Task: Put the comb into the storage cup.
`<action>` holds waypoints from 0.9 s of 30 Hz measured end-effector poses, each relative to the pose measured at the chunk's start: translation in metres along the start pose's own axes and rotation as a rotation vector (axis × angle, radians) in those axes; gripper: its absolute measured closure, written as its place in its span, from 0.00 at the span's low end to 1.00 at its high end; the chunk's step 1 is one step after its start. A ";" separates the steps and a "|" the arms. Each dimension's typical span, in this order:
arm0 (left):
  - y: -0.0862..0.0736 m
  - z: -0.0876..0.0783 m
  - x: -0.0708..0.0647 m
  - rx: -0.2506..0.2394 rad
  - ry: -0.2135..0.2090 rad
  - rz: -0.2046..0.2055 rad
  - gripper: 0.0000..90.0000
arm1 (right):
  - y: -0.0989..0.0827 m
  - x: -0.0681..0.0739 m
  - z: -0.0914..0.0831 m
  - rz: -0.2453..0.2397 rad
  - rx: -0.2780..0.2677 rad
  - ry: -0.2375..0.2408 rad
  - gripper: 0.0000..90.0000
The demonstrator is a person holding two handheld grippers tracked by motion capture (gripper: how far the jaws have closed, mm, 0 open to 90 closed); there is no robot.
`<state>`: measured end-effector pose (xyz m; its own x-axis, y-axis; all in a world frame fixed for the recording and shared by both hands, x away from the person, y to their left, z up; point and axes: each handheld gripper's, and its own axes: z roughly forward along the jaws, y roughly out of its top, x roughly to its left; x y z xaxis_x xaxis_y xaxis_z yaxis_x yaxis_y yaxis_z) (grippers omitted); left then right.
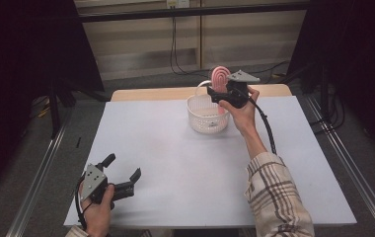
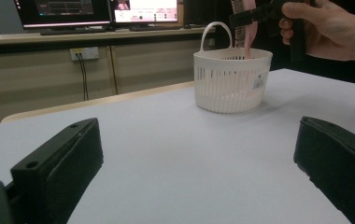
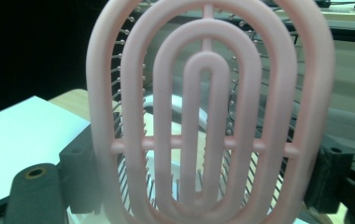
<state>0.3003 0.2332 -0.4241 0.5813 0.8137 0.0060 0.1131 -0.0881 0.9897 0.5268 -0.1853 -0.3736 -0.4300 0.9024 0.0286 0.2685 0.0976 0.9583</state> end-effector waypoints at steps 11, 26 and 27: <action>0.000 0.000 0.000 -0.002 -0.001 -0.004 0.02 | -0.003 0.002 0.001 -0.008 0.010 -0.001 0.21; 0.000 0.001 0.000 0.004 0.001 0.005 0.02 | -0.001 0.007 0.005 -0.013 0.016 0.014 0.21; 0.000 0.001 0.000 0.004 0.000 0.007 0.02 | -0.001 0.007 0.005 -0.011 0.017 0.015 0.21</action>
<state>0.3010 0.2330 -0.4240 0.5819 0.8131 0.0125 0.1127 -0.0959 0.9890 0.5282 -0.1773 -0.3757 -0.4458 0.8948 0.0223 0.2784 0.1149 0.9536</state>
